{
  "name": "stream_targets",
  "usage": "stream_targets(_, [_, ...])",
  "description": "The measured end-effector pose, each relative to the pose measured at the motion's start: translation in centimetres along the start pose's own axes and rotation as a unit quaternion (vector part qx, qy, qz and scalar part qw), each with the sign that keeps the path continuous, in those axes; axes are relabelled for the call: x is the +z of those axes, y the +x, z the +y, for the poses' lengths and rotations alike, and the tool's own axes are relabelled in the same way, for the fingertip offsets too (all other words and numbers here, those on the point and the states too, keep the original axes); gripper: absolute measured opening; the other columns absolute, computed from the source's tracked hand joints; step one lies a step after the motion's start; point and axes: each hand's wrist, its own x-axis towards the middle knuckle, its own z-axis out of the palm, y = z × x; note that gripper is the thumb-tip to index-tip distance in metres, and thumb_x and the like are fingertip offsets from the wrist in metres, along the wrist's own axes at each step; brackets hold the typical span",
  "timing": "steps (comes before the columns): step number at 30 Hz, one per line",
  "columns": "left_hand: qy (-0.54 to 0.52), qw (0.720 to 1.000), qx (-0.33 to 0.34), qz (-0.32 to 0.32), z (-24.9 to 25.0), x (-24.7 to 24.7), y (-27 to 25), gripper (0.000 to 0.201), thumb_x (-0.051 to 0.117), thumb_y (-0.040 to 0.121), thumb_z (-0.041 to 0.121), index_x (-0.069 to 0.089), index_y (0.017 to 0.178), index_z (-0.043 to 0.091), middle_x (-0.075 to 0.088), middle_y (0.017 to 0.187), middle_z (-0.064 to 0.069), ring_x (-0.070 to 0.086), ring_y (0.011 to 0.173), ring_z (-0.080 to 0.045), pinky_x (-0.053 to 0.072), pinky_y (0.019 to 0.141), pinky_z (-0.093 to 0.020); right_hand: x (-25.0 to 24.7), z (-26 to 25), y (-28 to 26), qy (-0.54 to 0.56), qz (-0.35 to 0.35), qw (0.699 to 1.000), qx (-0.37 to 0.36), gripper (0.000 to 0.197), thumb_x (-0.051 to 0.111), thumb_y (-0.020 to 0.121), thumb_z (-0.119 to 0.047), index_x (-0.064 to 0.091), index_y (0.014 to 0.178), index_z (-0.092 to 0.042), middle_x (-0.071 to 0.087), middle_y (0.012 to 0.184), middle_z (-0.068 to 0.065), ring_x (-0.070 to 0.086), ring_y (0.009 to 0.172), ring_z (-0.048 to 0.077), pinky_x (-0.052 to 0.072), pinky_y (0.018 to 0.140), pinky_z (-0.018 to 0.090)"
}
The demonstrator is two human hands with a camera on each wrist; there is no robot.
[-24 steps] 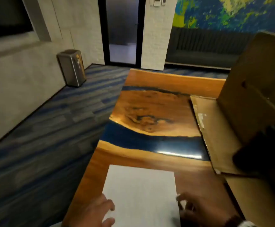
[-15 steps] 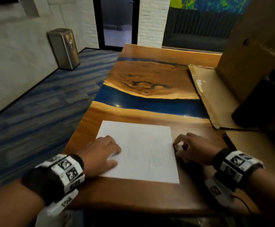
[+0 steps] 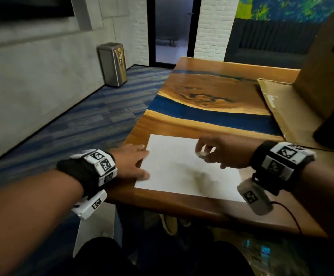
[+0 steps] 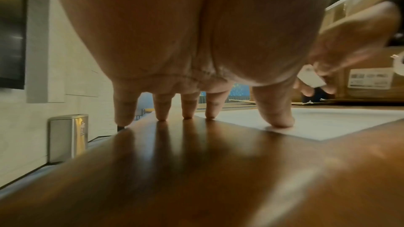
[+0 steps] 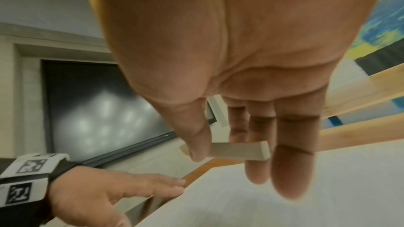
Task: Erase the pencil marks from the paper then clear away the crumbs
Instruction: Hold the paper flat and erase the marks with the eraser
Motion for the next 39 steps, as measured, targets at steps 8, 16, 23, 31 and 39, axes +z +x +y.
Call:
stream_targets(8, [0.033, 0.998, 0.06, -0.009, 1.1, 0.2, 0.1, 0.104, 0.059, 0.076, 0.079, 0.017, 0.158, 0.031, 0.002, 0.167, 0.015, 0.004, 0.153, -0.019, 0.022, 0.116, -0.055, 2.9, -4.3, 7.3, -0.141, -0.053, 0.986, -0.075, 0.022, 0.056, 0.099, -0.041, 0.06, 0.116, -0.028, 0.066, 0.103, -0.006, 0.056, 0.08, 0.01, 0.04, 0.065, 0.022])
stream_targets(16, [0.054, 0.995, 0.08, -0.024, 0.6, 0.0, 0.2, 0.12, 0.06, 0.063, 0.088, 0.012, 0.158, 0.033, -0.002, 0.166, 0.02, 0.001, 0.153, -0.018, 0.025, 0.115, -0.056, 4.2, -6.7, 6.8, -0.205, -0.07, 0.971, -0.102, 0.031, 0.049, 0.1, -0.034, 0.055, 0.128, -0.023, 0.065, 0.113, 0.002, 0.058, 0.093, 0.019, 0.049, 0.082, 0.031])
stream_targets(23, [0.054, 0.994, 0.097, -0.016, 0.5, 0.0, 0.1, 0.118, 0.06, 0.064, 0.088, 0.015, 0.157, 0.03, 0.0, 0.166, 0.018, 0.006, 0.152, -0.02, 0.029, 0.113, -0.057, 3.5, -6.5, 8.9, -0.231, -0.045, 0.971, -0.052, 0.029, 0.048, 0.101, -0.037, 0.058, 0.125, -0.025, 0.065, 0.111, 0.002, 0.059, 0.092, 0.018, 0.051, 0.079, 0.032])
stream_targets(31, [0.026, 0.993, 0.107, -0.046, 0.5, 0.5, 0.3, 0.124, 0.062, 0.062, 0.088, 0.008, 0.158, 0.031, -0.009, 0.165, 0.021, -0.007, 0.153, -0.026, 0.015, 0.115, -0.068, 3.5, -5.7, 6.9, -0.176, -0.093, 0.971, -0.134, 0.029, 0.048, 0.102, -0.038, 0.06, 0.126, -0.029, 0.066, 0.117, -0.007, 0.057, 0.094, 0.011, 0.043, 0.083, 0.026])
stream_targets(39, [0.007, 0.993, 0.112, -0.034, -0.1, -1.2, 0.4, 0.106, 0.07, 0.067, 0.077, 0.023, 0.153, 0.04, 0.013, 0.163, 0.015, 0.01, 0.151, -0.018, 0.024, 0.118, -0.053, 3.3, -2.3, 7.0, -0.176, -0.042, 0.982, -0.056, 0.028, 0.054, 0.098, -0.041, 0.059, 0.123, -0.031, 0.061, 0.105, -0.012, 0.054, 0.088, 0.013, 0.035, 0.07, 0.023])
